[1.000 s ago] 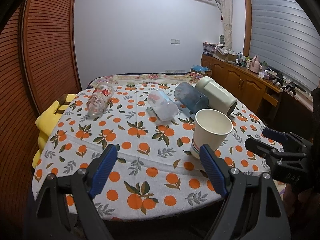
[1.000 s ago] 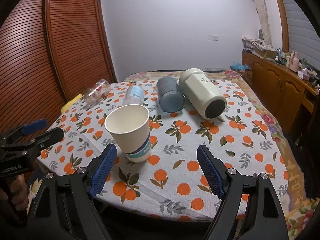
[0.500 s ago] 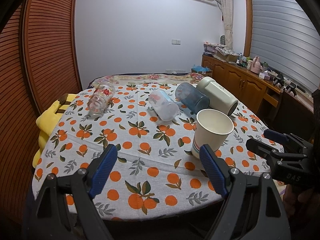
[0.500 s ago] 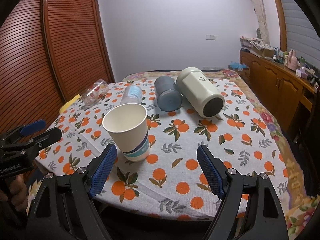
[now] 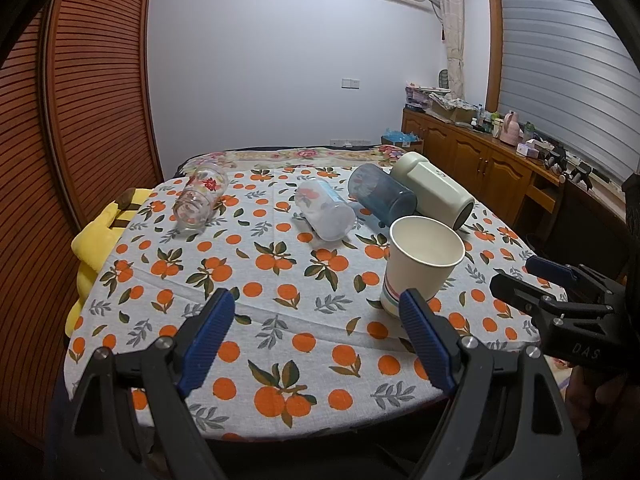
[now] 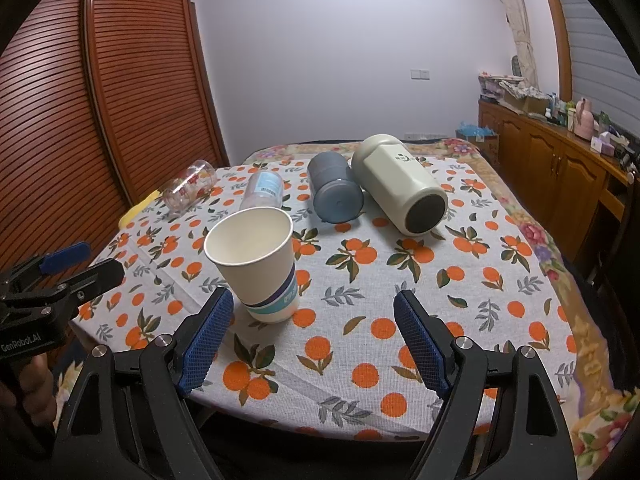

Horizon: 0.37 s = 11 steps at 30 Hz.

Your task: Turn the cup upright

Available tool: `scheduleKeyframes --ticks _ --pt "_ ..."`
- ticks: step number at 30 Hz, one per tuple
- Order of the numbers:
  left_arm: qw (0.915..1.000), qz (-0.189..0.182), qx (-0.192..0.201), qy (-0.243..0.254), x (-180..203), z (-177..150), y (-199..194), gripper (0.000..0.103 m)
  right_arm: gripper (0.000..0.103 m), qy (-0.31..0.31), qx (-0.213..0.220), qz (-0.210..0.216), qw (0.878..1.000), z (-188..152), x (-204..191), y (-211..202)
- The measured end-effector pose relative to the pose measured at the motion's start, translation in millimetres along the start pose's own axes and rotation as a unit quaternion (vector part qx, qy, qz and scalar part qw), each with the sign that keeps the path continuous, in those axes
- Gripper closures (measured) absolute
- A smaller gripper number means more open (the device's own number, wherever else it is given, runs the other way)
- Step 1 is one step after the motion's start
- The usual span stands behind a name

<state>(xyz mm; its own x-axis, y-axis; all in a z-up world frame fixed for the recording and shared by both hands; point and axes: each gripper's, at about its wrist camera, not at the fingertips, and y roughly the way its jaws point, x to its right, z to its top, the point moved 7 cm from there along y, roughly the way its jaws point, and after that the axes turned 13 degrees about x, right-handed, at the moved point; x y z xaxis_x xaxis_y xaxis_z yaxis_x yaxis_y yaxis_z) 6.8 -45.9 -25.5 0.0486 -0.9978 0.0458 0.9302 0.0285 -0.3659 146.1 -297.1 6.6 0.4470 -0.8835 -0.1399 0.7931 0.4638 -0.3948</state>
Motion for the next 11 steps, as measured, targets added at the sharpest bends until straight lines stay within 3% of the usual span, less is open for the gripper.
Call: scheduleKeyframes --ticks 11 --pt "1.0 -0.001 0.0 0.001 1.3 -0.4 -0.5 0.018 0.019 0.001 0.0 0.0 1.0 -0.4 0.2 -0.2"
